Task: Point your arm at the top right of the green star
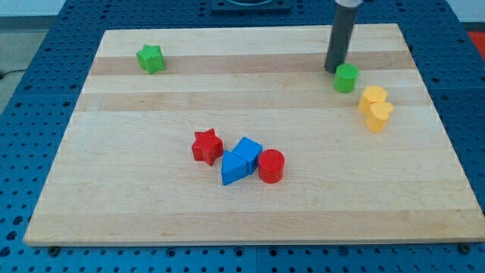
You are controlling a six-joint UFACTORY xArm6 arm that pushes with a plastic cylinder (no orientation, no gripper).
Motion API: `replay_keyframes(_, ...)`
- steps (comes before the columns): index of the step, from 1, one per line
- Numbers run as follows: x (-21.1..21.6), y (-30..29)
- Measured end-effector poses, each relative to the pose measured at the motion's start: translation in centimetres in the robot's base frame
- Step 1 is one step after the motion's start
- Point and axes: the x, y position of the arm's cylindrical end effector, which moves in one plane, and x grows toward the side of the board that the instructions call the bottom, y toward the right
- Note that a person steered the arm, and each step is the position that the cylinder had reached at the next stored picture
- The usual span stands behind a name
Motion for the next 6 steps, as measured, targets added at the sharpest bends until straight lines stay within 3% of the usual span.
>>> replay_keyframes(1,1.8,1.3)
replay_keyframes(2,-0.5,-0.2)
replay_keyframes(4,-2.0,-9.4)
replay_keyframes(6,-8.3,-14.5)
